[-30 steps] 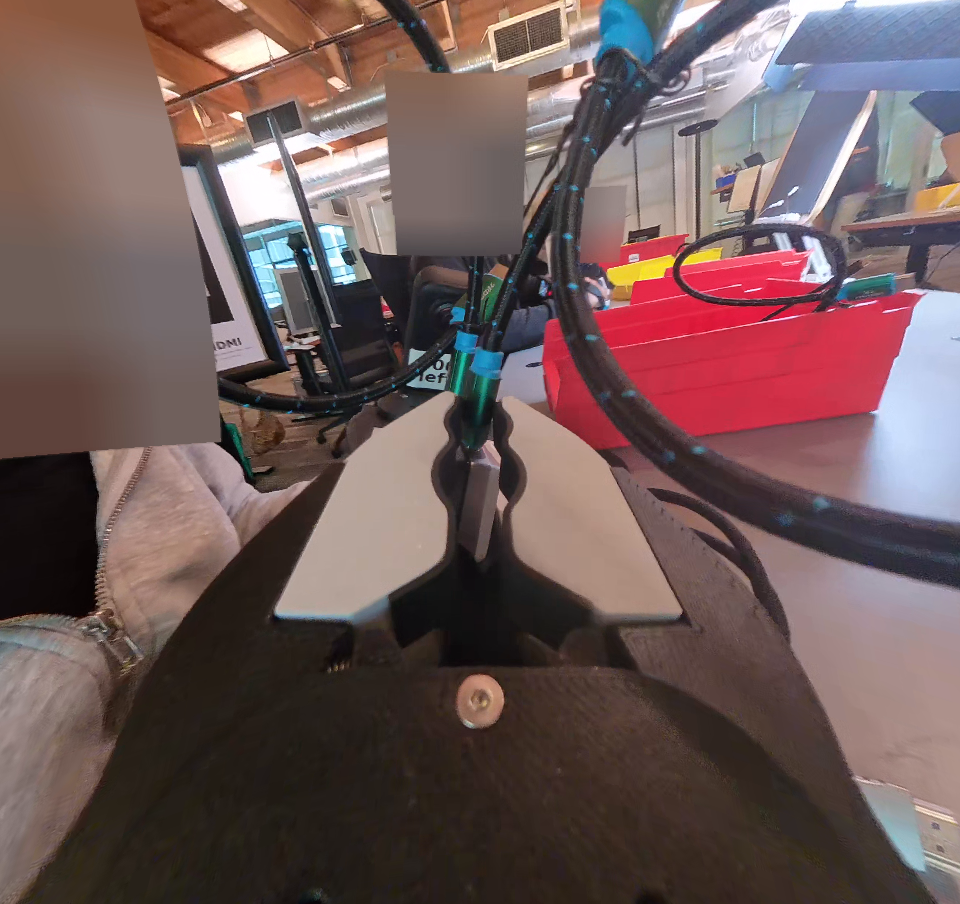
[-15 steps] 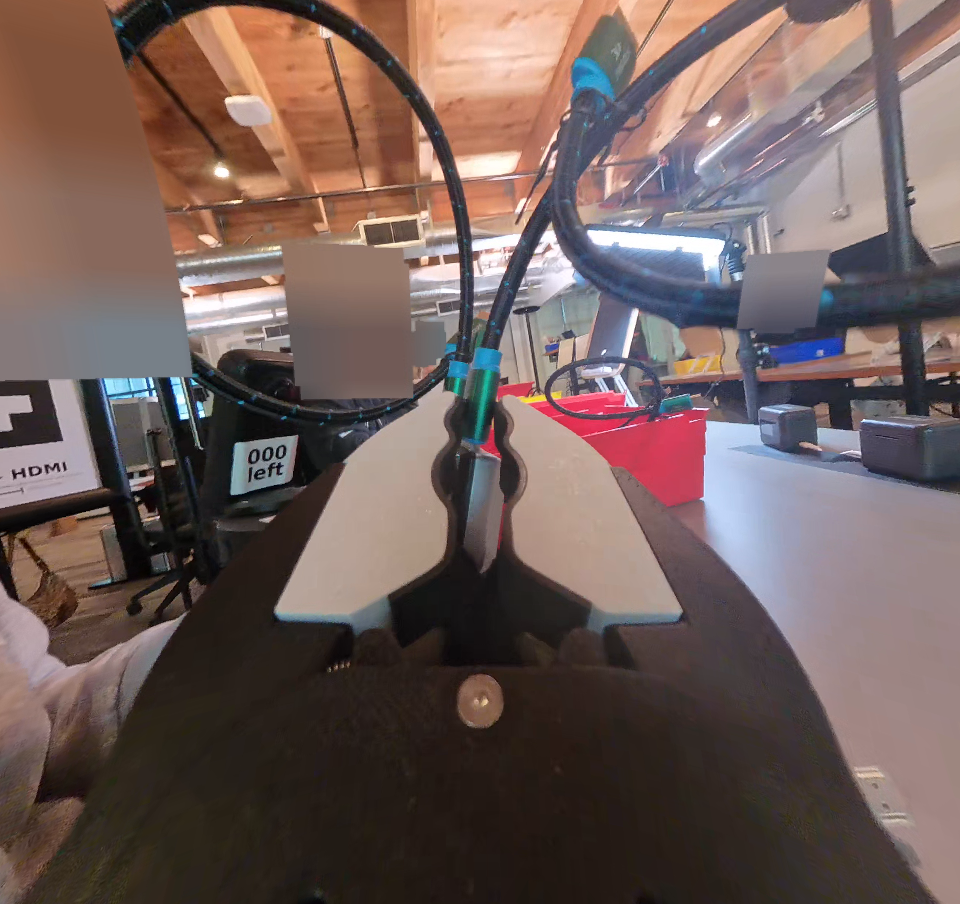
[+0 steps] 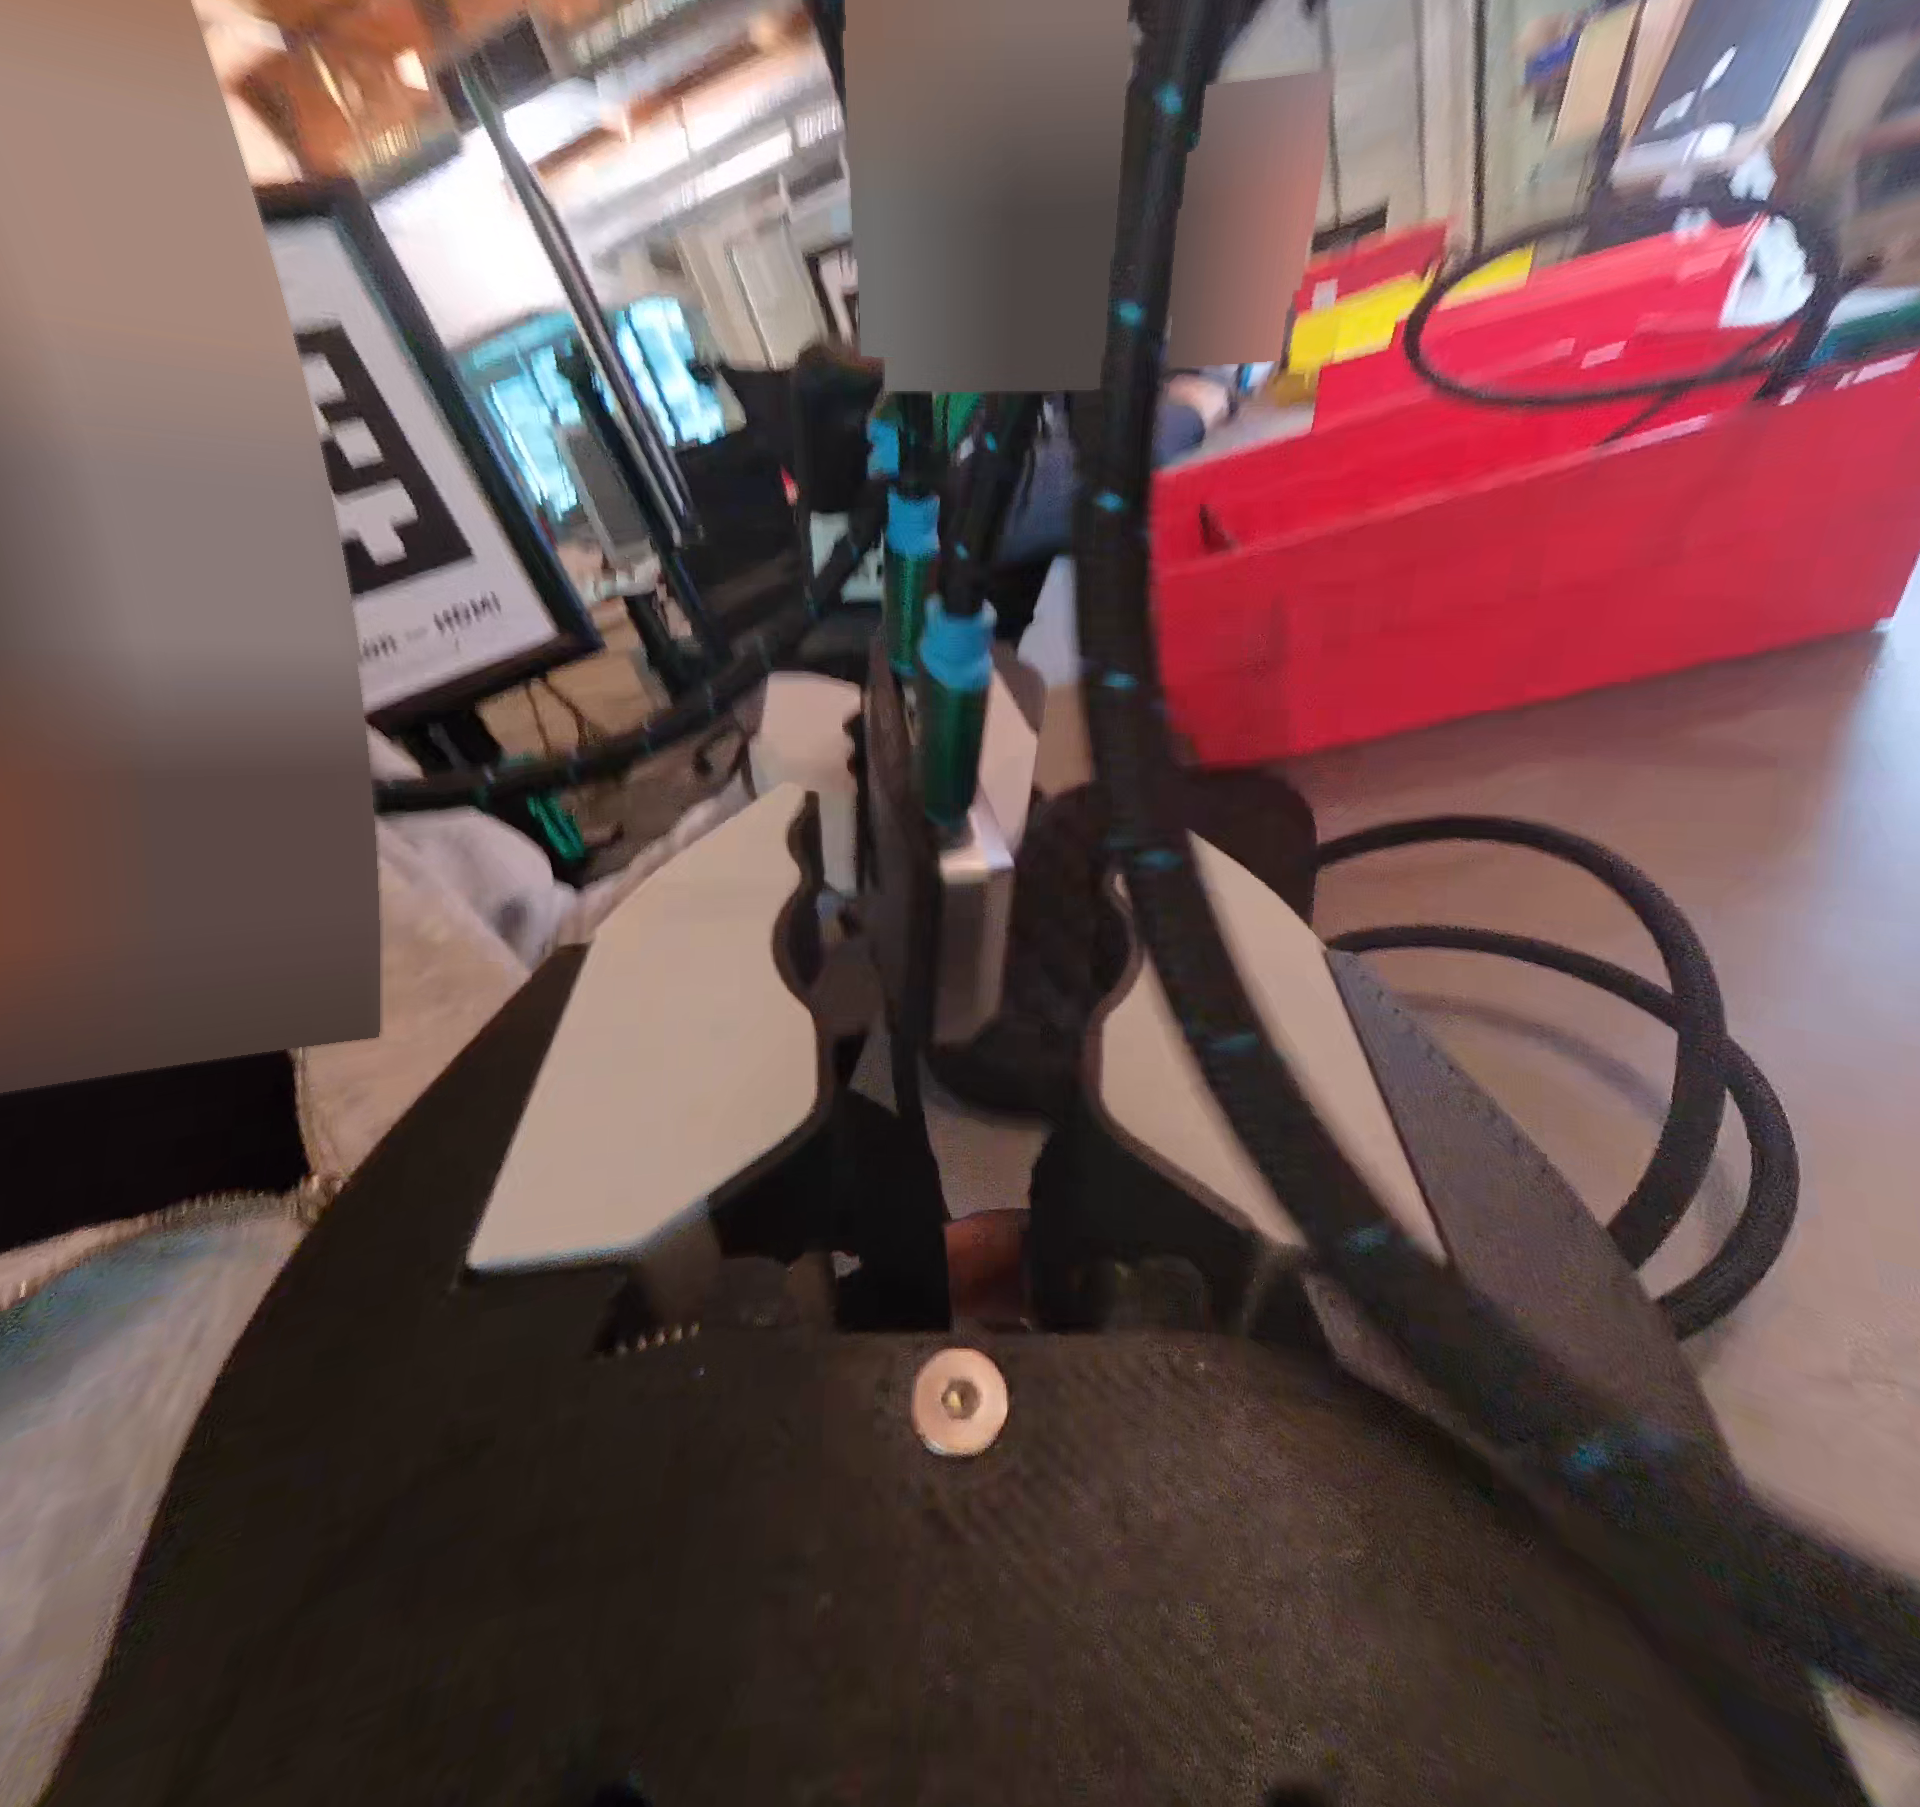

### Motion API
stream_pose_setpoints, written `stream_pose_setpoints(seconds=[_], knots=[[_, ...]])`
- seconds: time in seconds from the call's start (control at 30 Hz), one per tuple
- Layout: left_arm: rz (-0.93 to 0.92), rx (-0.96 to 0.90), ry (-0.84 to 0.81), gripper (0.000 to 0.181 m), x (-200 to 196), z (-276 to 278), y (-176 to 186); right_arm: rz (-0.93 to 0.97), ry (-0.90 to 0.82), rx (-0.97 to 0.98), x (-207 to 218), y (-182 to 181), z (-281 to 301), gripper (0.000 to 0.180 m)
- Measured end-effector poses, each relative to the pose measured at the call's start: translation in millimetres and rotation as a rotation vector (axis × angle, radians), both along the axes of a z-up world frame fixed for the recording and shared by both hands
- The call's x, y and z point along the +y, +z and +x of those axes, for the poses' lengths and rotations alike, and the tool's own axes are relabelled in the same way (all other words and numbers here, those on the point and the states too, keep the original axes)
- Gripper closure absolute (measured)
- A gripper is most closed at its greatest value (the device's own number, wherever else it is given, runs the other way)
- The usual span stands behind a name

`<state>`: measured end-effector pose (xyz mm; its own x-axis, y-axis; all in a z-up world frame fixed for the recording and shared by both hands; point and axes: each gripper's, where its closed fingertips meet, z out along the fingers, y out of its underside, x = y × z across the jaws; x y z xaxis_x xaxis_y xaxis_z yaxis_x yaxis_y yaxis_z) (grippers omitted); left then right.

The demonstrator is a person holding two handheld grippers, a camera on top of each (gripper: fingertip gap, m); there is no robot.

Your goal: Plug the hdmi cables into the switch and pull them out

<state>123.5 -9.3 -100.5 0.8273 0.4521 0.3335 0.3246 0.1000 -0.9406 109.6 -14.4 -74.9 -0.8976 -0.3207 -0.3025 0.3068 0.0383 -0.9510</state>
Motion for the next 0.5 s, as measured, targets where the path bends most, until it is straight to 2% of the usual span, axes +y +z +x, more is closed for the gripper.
stream_pose_setpoints(seconds=[0.07,0.13,0.2,0.27,0.3,0.4,0.47,0.5], knots=[[0.000,-0.024,-0.060,0.160,-2,5,1,0.074,0.038,0.054,1,-12,4,0.123],[-0.018,-0.054,-0.114,0.160,-4,10,0,0.085,0.092,0.092,1,-15,15,0.134],[-0.046,-0.075,-0.162,0.160,-1,13,0,0.065,0.122,0.086,-3,-15,24,0.155],[-0.088,-0.058,-0.149,0.159,-2,11,0,0.051,0.113,0.075,-4,-13,23,0.159],[-0.110,-0.037,-0.082,0.153,-5,3,2,0.033,0.081,0.082,-5,-11,20,0.159],[-0.226,0.075,0.284,0.113,-31,-31,6,-0.097,-0.121,0.073,-7,4,-3,0.160],[-0.316,0.174,0.501,0.097,-45,-41,10,-0.185,-0.255,0.030,-3,15,-21,0.160],[-0.358,0.210,0.555,0.094,-43,-41,9,-0.221,-0.308,0.006,0,19,-28,0.159]])
